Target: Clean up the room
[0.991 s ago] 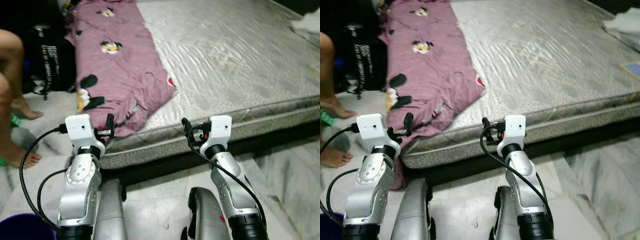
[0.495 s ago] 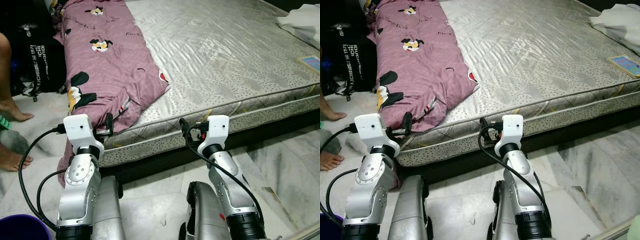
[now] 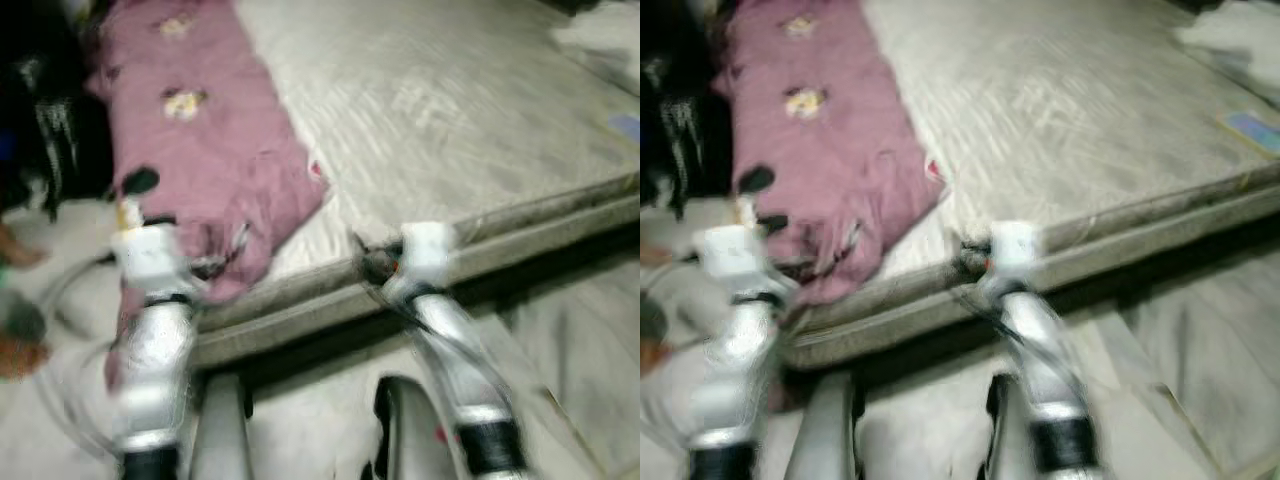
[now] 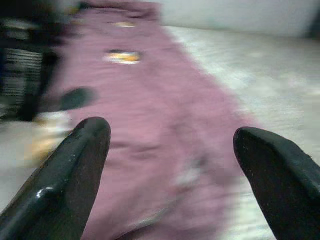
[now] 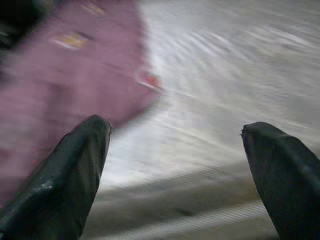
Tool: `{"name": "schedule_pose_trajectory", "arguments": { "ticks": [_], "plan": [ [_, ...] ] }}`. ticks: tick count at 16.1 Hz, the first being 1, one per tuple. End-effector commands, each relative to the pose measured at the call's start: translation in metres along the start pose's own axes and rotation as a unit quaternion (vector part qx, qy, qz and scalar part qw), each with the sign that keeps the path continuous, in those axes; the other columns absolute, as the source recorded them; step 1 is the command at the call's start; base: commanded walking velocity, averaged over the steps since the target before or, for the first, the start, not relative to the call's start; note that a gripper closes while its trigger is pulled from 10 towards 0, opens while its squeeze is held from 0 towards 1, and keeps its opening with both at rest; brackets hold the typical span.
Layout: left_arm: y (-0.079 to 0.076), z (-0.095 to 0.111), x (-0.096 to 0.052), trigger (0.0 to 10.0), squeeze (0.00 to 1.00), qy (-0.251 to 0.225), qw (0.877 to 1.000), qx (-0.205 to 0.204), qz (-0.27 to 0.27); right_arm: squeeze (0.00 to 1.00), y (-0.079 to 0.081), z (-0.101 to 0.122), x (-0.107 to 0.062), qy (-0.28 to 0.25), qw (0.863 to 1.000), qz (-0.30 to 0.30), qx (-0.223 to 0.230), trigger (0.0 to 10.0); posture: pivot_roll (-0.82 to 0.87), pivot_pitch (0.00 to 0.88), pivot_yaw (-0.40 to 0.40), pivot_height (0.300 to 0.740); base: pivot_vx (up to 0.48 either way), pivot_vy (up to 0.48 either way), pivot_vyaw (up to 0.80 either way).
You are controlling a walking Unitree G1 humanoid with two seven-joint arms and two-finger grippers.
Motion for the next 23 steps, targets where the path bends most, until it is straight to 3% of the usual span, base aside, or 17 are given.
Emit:
{"name": "schedule_pose_trajectory", "arguments": {
  "ticks": [1, 7, 10, 12, 16, 19, 22, 23],
  "plan": [
    [0.017, -0.004, -0.002, 10.0, 0.0, 0.01, 1.0, 0.011, 0.024, 0.0, 0.017, 0.006, 0.004, -0.012, 1.0, 0.021, 0.008, 10.0, 0.03, 0.069, -0.008, 0.526, 0.36, 0.0, 0.0],
    [0.017, -0.006, 0.003, 10.0, 0.0, 0.018, 0.999, -0.003, 0.043, 0.0, 0.015, 0.005, 0.004, -0.01, 1.0, 0.019, 0.008, 10.0, 0.02, 0.07, -0.011, 0.526, 0.059, 0.0, 0.0],
    [0.028, -0.01, 0.014, 10.0, 0.0, 0.027, 0.996, 0.002, 0.083, 0.0, 0.015, 0.005, 0.002, -0.007, 1.0, 0.021, 0.003, 10.0, 0.01, 0.07, -0.014, 0.486, 0.0, 0.0, 0.0],
    [0.039, -0.018, 0.023, 10.0, 0.0, 0.047, 0.993, -0.002, 0.106, 0.0, 0.01, 0.01, 0.001, -0.016, 1.0, 0.012, -0.002, 10.0, -0.01, 0.069, -0.019, 0.486, 0.0, 0.0, 0.0],
    [0.044, -0.041, 0.036, 10.0, 0.0, 0.115, 0.987, -0.013, 0.11, 0.0, -0.03, 0.021, -0.028, -0.01, 0.998, -0.018, -0.056, 10.0, -0.06, 0.116, -0.075, 0.486, 0.0, 0.0, 0.0],
    [0.043, -0.052, 0.045, 10.0, 0.0, 0.135, 0.986, -0.012, 0.097, 0.0, -0.073, 0.02, -0.064, 0.019, 0.992, -0.068, -0.1, 10.0, -0.12, 0.153, -0.069, 0.486, 0.0, 0.0, 0.0],
    [0.034, -0.049, 0.064, 10.0, 0.0, 0.141, 0.988, 0.008, 0.055, 0.0, -0.084, 0.018, -0.082, 0.033, 0.989, -0.098, -0.104, 10.0, -0.17, 0.188, -0.057, 0.486, 0.0, 0.0, 0.0],
    [0.022, -0.05, 0.072, 10.0, 0.0, 0.156, 0.987, 0.029, 0.014, 0.0, -0.083, 0.017, -0.086, 0.038, 0.989, -0.1, -0.106, 10.0, -0.17, 0.187, -0.056, 0.486, 0.0, 0.0, 0.0]
  ]
}}
Point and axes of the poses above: a point about 5 cm out from each wrist's last joint towards the gripper, its own x axis pointing out of the wrist towards the gripper, its own z axis along the axis of the wrist's last joint, y = z × x, the point moved 3 cm from there along x, pointing out of the wrist towards the gripper, and after that the axes turned 8 degrees about x, right-handed, at the moved point
